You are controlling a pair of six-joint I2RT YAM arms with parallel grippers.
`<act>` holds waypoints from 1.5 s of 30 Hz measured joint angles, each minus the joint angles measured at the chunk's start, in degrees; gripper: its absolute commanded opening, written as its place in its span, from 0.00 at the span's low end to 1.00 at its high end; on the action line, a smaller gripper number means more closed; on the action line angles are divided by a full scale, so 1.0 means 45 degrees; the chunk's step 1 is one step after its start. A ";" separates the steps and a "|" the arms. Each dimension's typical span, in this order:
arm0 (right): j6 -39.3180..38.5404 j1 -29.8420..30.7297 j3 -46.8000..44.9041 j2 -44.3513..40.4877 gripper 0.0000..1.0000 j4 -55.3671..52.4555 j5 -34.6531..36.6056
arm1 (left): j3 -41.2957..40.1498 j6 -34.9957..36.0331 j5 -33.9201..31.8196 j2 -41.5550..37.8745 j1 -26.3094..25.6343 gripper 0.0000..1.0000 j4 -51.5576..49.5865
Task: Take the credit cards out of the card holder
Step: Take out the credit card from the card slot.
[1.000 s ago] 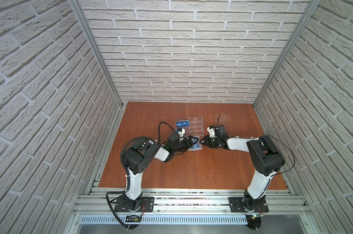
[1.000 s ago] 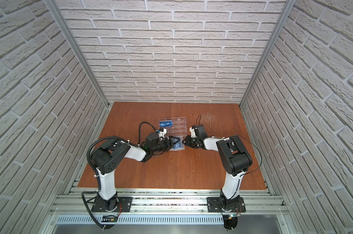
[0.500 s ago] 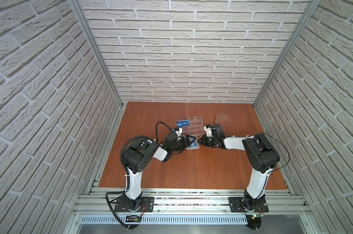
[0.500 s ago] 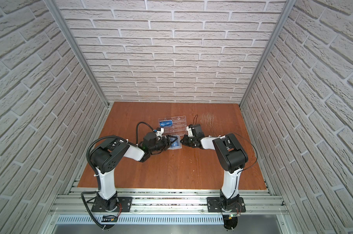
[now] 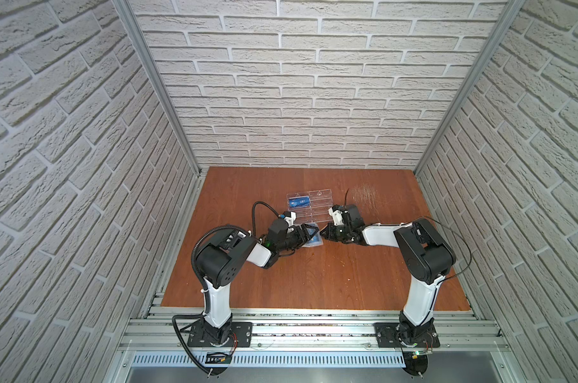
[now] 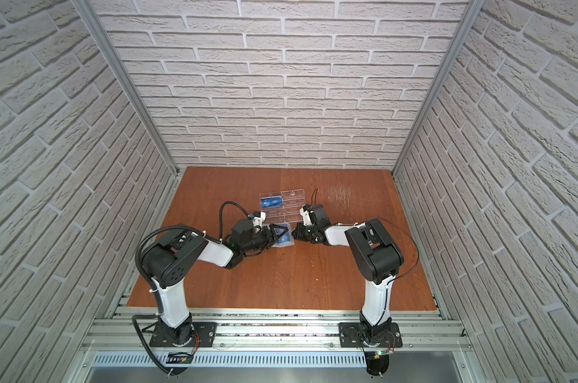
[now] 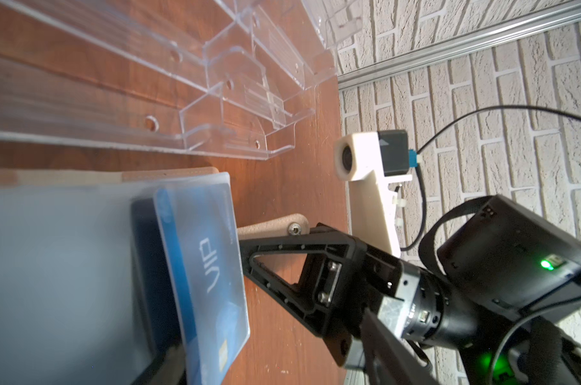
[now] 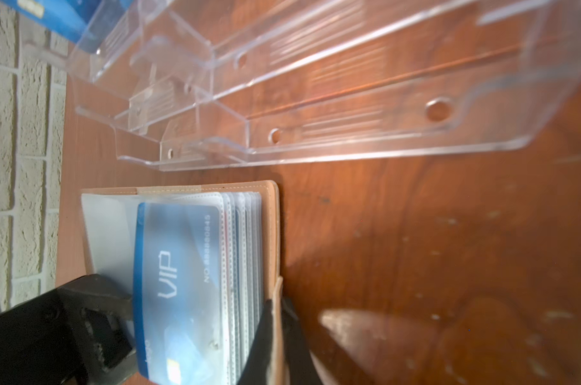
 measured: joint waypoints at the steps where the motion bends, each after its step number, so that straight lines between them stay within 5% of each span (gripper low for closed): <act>1: -0.0019 0.0049 0.0000 0.0000 0.06 0.0005 -0.0015 | -0.0165 -0.0024 -0.0073 -0.0102 -0.0049 0.74 0.0049; 13: -0.0461 0.0563 -0.0024 0.0000 0.06 -0.0005 -0.0228 | -0.1826 -0.0612 -0.0588 -0.0627 -0.0083 0.73 0.1554; 45: -0.1005 0.0918 0.0889 0.0529 0.06 -0.0772 -0.0782 | -0.1015 -0.0262 0.0257 0.0175 0.0777 0.65 0.1690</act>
